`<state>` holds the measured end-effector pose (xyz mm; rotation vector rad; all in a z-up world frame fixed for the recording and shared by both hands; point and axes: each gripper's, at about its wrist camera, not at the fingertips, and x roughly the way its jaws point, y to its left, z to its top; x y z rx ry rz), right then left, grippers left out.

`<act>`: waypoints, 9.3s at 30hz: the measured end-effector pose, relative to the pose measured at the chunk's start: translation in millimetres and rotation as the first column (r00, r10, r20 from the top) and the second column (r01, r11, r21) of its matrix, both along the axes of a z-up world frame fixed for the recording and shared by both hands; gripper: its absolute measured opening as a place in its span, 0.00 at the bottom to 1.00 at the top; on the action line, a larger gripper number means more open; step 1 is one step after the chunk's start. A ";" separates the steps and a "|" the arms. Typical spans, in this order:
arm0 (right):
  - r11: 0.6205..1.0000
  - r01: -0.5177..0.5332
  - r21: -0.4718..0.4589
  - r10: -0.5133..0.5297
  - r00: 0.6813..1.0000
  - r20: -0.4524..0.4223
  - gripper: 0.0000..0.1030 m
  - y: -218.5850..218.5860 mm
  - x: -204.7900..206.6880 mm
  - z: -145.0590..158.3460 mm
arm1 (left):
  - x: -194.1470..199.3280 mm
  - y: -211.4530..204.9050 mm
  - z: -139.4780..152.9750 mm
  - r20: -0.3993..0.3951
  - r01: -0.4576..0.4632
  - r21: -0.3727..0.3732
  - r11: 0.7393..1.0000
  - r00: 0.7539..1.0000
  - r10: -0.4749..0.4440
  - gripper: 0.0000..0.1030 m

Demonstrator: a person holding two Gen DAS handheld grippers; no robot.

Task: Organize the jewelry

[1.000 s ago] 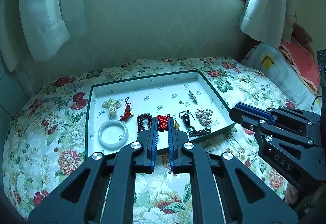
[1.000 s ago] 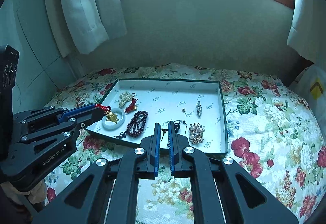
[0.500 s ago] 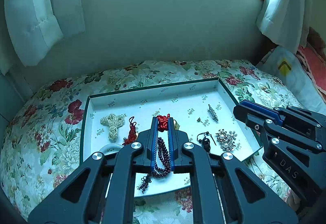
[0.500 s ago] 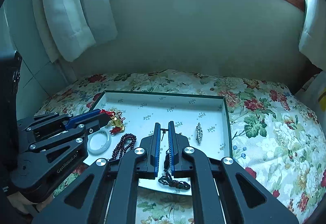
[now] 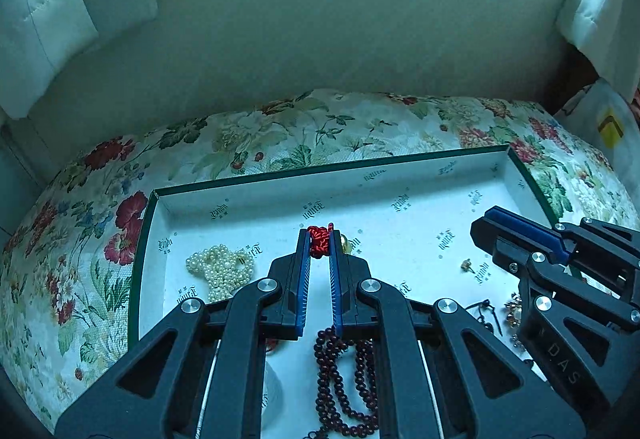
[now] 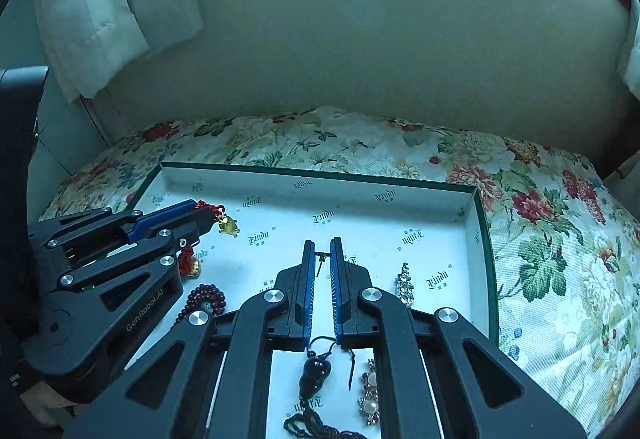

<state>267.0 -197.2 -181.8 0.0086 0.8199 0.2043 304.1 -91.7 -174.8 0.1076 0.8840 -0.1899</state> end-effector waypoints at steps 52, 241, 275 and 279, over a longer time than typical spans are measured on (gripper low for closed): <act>0.993 0.120 0.015 -0.120 0.993 -0.014 0.50 -5.2 -67.3 -0.2 | -87.9 29.1 23.0 0.026 -0.067 -0.010 0.998 0.997 0.067 0.63; 0.727 0.681 -0.083 -0.686 0.723 -0.080 0.96 -251.2 -112.7 -70.1 | -160.0 362.7 -55.0 -0.066 -0.762 0.015 0.647 0.645 0.761 0.98; 0.727 0.682 -0.082 -0.687 0.723 -0.081 0.96 -251.3 -112.7 -70.4 | -159.5 362.6 -54.7 -0.066 -0.762 0.016 0.648 0.646 0.761 0.98; 0.727 0.682 -0.083 -0.687 0.723 -0.081 0.96 -251.1 -112.9 -70.4 | -159.4 362.6 -54.8 -0.066 -0.762 0.015 0.647 0.645 0.761 0.98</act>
